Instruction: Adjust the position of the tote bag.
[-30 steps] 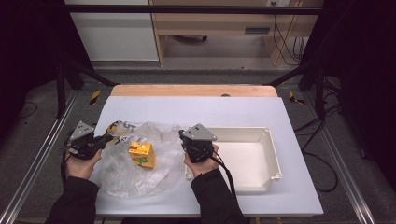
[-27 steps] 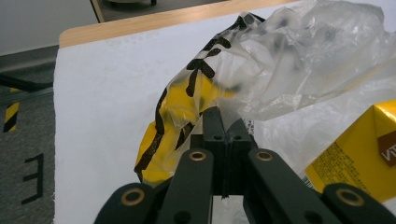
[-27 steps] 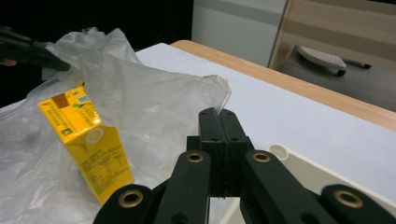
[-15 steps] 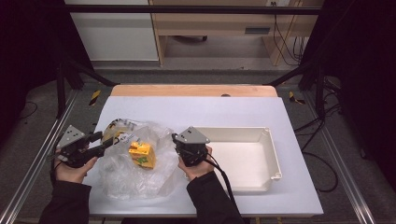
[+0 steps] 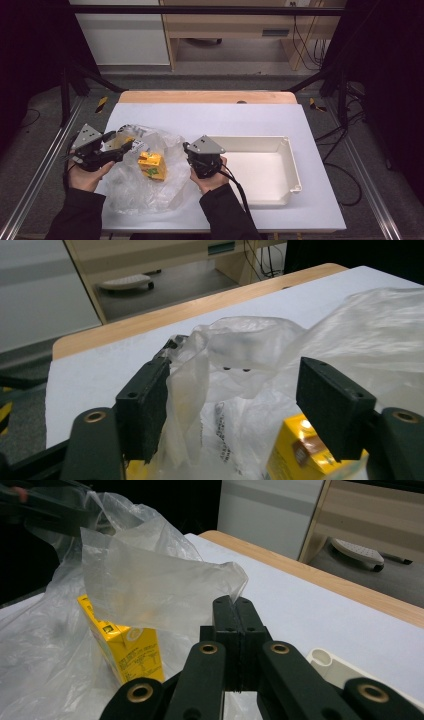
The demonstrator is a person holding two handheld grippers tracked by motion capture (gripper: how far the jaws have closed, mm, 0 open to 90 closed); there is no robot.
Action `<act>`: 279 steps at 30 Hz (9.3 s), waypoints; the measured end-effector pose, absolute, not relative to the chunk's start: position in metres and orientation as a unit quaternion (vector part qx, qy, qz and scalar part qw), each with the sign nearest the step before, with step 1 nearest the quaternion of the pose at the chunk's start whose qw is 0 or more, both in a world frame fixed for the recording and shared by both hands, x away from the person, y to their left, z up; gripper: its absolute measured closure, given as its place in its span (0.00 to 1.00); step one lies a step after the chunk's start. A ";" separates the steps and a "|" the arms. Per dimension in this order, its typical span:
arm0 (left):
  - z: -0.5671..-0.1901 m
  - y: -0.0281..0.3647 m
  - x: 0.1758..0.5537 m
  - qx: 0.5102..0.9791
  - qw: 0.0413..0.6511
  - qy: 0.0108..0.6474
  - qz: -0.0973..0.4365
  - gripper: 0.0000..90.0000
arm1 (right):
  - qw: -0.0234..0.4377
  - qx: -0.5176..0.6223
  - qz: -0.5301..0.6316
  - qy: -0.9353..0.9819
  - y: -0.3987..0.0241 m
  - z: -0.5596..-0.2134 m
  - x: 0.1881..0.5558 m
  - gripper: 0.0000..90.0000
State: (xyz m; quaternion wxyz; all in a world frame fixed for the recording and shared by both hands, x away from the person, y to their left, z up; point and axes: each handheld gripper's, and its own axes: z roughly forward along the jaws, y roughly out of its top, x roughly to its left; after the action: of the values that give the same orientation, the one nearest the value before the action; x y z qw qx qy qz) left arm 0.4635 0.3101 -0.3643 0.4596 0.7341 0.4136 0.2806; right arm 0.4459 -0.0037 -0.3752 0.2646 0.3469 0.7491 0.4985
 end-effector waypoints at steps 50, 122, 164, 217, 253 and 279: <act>-0.390 0.271 0.565 0.794 0.379 0.432 0.199 1.00 | 0.135 0.322 0.429 0.833 0.033 -0.481 0.376 1.00; -0.418 0.335 0.494 0.747 0.431 0.461 0.207 1.00 | 0.259 0.397 0.474 0.742 -0.021 -0.399 0.436 1.00; -0.365 0.326 0.464 0.732 0.482 0.425 0.225 0.43 | 0.211 0.335 0.543 0.740 -0.025 -0.385 0.390 0.74; -0.454 0.275 0.578 0.795 0.370 0.467 0.116 1.00 | 0.122 0.333 0.444 0.823 0.024 -0.493 0.376 0.95; -0.436 0.345 0.480 0.740 0.424 0.489 0.183 0.85 | 0.241 0.354 0.492 0.758 -0.015 -0.401 0.447 1.00; -0.445 0.342 0.485 0.763 0.385 0.482 0.192 0.84 | 0.267 0.443 0.402 0.755 -0.045 -0.424 0.477 0.98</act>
State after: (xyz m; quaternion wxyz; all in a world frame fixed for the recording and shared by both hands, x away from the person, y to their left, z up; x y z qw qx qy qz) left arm 0.4849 0.3417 -0.4454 0.3846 0.7633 0.4821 0.1924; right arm 0.4771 -0.0452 -0.4243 0.2675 0.4431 0.7551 0.4025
